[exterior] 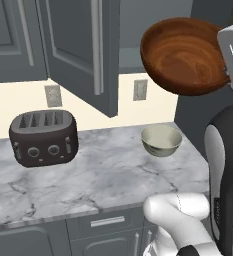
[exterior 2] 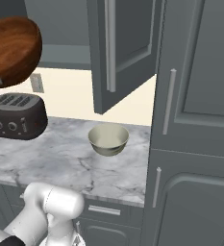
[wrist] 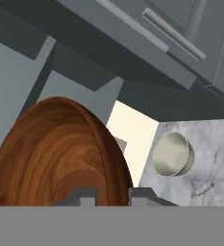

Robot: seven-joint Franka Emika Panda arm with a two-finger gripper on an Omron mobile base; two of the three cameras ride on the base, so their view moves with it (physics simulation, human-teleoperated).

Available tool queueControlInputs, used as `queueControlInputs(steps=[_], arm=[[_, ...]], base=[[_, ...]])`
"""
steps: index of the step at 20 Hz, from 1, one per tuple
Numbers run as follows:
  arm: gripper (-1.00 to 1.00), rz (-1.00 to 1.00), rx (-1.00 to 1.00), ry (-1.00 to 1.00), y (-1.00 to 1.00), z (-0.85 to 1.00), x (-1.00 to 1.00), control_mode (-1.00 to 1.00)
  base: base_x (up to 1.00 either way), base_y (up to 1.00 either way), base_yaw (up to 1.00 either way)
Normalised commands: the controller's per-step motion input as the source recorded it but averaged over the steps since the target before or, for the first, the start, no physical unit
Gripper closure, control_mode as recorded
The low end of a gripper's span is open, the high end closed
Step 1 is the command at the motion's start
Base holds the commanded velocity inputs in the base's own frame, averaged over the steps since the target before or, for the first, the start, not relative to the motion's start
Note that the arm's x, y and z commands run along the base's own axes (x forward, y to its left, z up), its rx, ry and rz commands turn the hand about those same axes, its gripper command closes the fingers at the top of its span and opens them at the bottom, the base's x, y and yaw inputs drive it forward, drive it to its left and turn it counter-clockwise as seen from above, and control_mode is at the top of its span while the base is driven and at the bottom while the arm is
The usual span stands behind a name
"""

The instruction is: Open the cabinet. Pick the bowls from the counter and place them in the cabinet. Then close the cabinet.

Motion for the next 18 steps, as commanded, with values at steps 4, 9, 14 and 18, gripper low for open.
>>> queueControlInputs(steps=[4,9,14,18], arm=[[1.0,0.0,0.06,-0.03,0.0,0.0,0.0,-1.0],[1.0,0.0,0.0,0.01,0.0,0.0,0.15,-1.0],[1.0,0.0,0.0,0.05,-0.16,-0.04,0.23,-1.0],[1.0,0.0,0.0,0.03,-0.21,-0.1,0.17,-1.0]], base=[[0.0,0.0,0.0],[0.0,0.0,0.0],[0.0,0.0,0.0],[0.0,0.0,0.0]])
